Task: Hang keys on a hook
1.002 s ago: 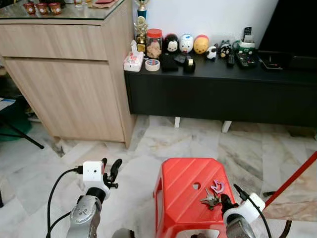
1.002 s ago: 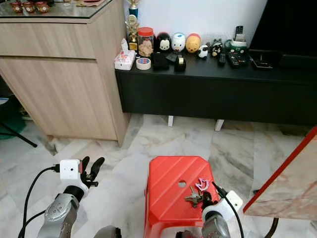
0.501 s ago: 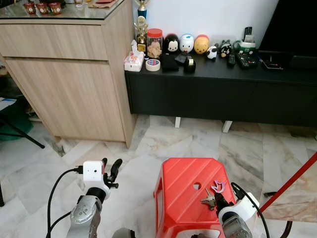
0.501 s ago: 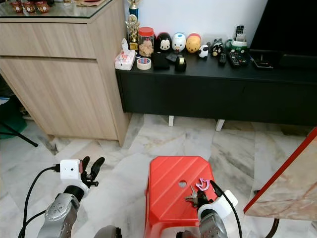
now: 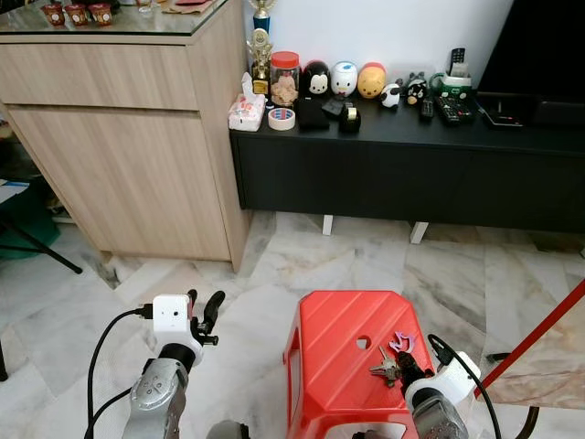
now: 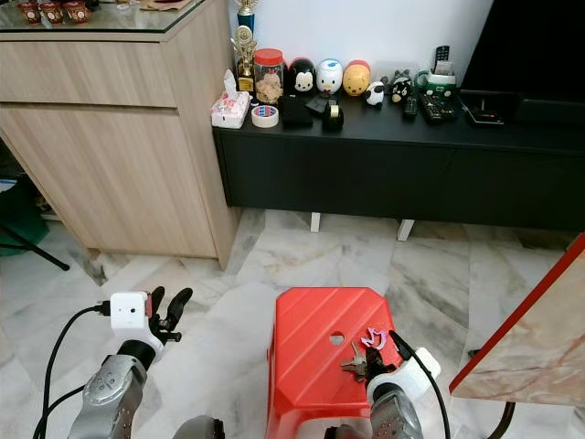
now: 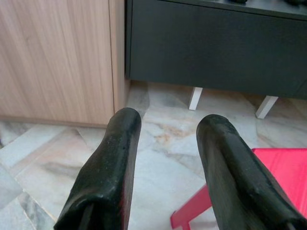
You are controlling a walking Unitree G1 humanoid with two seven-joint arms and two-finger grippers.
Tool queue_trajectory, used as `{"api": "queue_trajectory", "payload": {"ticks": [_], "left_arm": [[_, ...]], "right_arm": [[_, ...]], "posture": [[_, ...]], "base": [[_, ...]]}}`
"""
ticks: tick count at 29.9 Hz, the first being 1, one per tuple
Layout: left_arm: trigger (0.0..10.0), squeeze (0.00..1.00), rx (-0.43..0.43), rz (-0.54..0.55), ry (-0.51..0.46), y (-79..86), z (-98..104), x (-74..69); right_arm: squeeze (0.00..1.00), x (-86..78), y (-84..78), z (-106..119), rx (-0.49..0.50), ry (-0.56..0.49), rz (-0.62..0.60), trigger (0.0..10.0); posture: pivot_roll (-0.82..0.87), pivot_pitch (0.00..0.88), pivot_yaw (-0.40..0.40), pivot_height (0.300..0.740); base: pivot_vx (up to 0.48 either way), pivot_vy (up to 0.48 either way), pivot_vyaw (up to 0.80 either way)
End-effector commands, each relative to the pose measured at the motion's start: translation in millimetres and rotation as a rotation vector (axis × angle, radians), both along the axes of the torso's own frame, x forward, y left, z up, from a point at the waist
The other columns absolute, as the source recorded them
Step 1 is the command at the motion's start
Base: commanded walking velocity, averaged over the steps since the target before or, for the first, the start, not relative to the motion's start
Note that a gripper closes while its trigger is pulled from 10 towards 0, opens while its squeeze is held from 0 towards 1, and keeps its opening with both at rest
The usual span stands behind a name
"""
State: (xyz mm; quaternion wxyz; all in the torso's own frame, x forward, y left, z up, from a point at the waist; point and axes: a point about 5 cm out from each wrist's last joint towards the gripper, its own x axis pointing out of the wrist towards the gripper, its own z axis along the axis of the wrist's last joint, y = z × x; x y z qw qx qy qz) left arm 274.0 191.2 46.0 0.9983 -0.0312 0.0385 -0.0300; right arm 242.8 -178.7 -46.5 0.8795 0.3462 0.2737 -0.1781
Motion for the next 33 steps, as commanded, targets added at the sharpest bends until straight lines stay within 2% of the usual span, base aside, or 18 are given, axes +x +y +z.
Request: {"api": "queue_trajectory", "payload": {"ticks": [1,8,14,21,33], "left_arm": [[10.0,0.0,0.007,0.005,0.013,2.2,-2,0.7],[10.0,0.0,0.007,0.004,0.012,2.1,-2,0.8],[10.0,0.0,0.007,0.007,0.012,2.3,-2,0.5],[10.0,0.0,0.009,0.007,0.013,2.9,-2,0.1],[10.0,0.0,0.01,0.005,0.003,2.4,0,-0.2]], "right_arm": [[0.0,2.0,-3.4,3,-0.057,-0.019,0.028,10.0],[0.0,5.6,-3.7,6,-0.056,-0.038,0.014,10.0],[0.0,5.2,-4.2,6,-0.083,-0.04,0.021,10.0],[0.0,6.7,1.4,6,-0.006,-0.059,0.011,10.0],[0.0,16.2,6.6,11,0.038,-0.071,0.016,10.0]], "posture": [[0.11,0.054,-0.038,0.645],[0.11,0.055,-0.037,0.615],[0.11,0.055,-0.04,0.615],[0.11,0.055,-0.037,0.615],[0.12,0.077,-0.036,0.615]], "base": [[0.0,0.0,0.0],[0.0,0.0,0.0],[0.0,0.0,0.0],[0.0,0.0,0.0],[0.0,0.0,0.0]]}}
